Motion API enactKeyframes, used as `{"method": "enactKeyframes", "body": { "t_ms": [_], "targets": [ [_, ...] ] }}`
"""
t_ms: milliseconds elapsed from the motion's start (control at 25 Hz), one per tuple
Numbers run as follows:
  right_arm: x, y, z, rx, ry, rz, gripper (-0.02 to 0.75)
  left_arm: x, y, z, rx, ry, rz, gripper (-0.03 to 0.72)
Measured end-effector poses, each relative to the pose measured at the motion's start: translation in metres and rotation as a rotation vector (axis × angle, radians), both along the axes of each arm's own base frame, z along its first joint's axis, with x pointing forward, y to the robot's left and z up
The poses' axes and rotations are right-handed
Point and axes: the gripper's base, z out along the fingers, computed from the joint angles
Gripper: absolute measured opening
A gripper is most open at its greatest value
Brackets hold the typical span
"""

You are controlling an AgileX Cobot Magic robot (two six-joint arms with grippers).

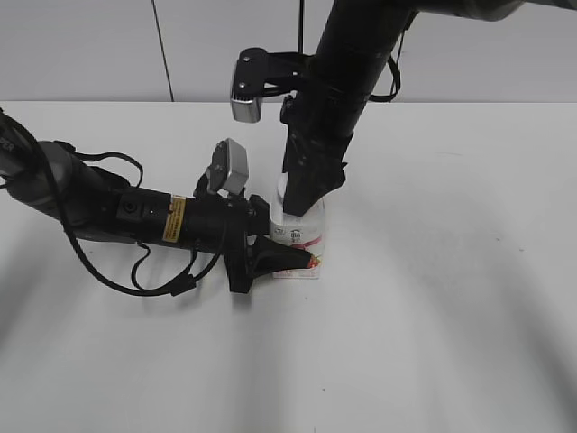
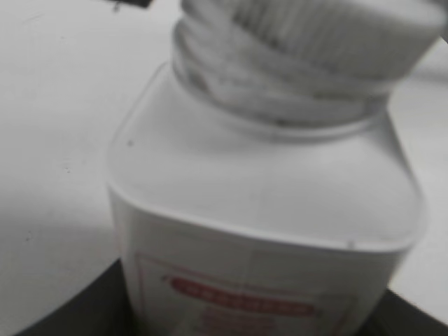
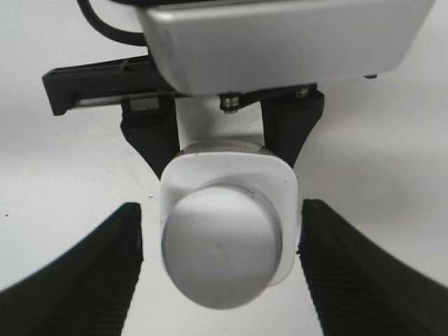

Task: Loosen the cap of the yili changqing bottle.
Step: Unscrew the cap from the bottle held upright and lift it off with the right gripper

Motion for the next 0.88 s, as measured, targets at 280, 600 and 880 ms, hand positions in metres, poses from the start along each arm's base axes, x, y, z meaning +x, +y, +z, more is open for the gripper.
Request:
{"method": "enactKeyframes", "body": {
  "t_ms": [280, 600, 880],
  "targets": [
    [-0.005, -0.004, 0.033, 0.041, -0.046, -0.110, 0.556, 0.000, 0.000, 0.000, 0.000, 0.000, 0.000, 0.386],
    [-0.009, -0.010, 0.051, 0.057, 0.103, -0.584, 0.556, 0.000, 0.000, 0.000, 0.000, 0.003, 0.001, 0.386],
    [-0.013, -0.012, 0.050, 0.027, 0.354, -1.112, 0.556, 0.000, 0.000, 0.000, 0.000, 0.003, 0.001, 0.386]
  ]
}}
